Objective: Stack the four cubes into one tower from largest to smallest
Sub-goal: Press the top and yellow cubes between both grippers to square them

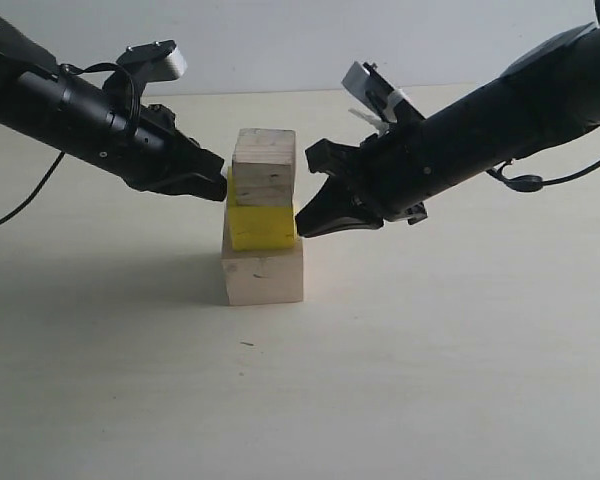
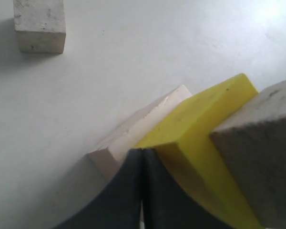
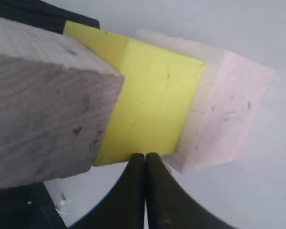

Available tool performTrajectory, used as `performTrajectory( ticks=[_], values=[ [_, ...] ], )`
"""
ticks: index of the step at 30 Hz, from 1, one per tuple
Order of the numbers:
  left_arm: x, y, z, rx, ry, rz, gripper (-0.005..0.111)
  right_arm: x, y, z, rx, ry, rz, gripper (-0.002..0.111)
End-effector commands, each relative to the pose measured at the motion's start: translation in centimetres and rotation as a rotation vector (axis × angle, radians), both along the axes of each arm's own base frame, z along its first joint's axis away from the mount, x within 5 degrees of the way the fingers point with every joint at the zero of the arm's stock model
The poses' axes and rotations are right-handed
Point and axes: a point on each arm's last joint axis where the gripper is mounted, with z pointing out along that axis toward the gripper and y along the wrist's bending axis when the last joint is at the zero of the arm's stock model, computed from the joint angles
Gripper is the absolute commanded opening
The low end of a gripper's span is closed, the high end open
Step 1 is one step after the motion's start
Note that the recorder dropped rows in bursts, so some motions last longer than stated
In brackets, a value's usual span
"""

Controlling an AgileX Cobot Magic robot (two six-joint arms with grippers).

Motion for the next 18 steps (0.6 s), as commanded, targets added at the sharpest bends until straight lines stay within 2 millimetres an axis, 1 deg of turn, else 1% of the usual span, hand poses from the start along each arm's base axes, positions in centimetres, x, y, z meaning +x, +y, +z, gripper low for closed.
performTrajectory(
  ticks=[1,5,9,13,18],
  values=[
    [0.1,0.0,0.2,-0.003,-0.008,-0.003,0.0,-0.2,1.0,-0.3,0.032,-0.012,0.018,0.0],
    [0.1,0.1,0.2,0.005,-0.008,-0.009,0.0,-0.2,1.1,-0.4,0.014,-0.015,0.008,0.0],
    [0.0,0.1,0.2,0.002,0.001,-0.012,0.0,0.0,0.6,-0.7,-0.051,-0.039,-0.002,0.0],
    [-0.3,0.0,0.2,-0.008,0.033,-0.027,0.0,0.1,0.5,-0.4,-0.055,-0.054,-0.018,0.0],
    [-1.2,0.3,-0.4,0.002,0.061,-0.022,0.0,0.2,0.6,-0.1,-0.037,-0.054,-0.033,0.0]
  ],
)
